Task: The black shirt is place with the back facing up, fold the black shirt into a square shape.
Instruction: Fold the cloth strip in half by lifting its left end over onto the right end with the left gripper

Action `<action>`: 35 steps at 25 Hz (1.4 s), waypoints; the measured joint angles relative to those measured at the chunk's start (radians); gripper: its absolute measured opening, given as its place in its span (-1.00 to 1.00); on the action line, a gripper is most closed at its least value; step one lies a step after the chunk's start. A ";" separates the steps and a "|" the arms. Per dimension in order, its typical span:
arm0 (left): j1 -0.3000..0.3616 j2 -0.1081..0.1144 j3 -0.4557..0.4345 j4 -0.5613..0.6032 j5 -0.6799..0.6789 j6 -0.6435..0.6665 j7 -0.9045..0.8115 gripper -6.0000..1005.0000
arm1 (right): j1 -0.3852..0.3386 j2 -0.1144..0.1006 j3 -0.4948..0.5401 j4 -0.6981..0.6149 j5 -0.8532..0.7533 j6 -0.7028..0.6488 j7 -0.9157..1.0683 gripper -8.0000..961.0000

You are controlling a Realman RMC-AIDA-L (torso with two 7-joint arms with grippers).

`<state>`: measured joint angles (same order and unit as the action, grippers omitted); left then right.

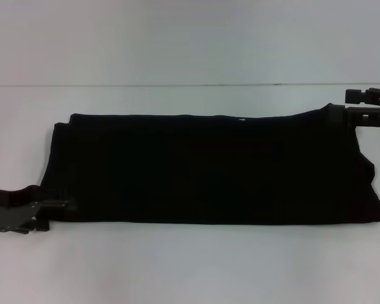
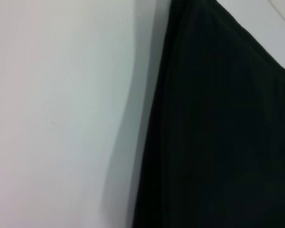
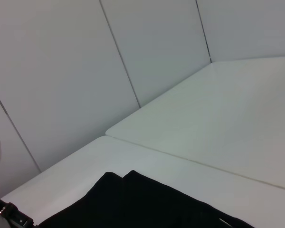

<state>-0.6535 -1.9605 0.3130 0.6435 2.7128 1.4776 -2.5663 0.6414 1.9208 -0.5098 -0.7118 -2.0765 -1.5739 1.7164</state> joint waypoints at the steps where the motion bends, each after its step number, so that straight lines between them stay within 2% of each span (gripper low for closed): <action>1: -0.002 0.001 0.000 -0.001 0.006 -0.004 0.000 0.75 | 0.000 0.000 0.000 0.000 0.002 0.000 0.000 0.91; 26: -0.027 0.014 0.000 -0.001 0.012 -0.032 -0.011 0.75 | -0.004 -0.003 0.026 0.001 0.024 0.001 0.000 0.91; 35: -0.021 0.015 -0.004 0.008 0.040 0.014 -0.012 0.75 | -0.004 -0.003 0.028 0.002 0.024 0.005 0.000 0.91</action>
<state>-0.6743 -1.9450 0.3093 0.6515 2.7526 1.4920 -2.5787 0.6376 1.9174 -0.4816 -0.7102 -2.0522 -1.5685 1.7164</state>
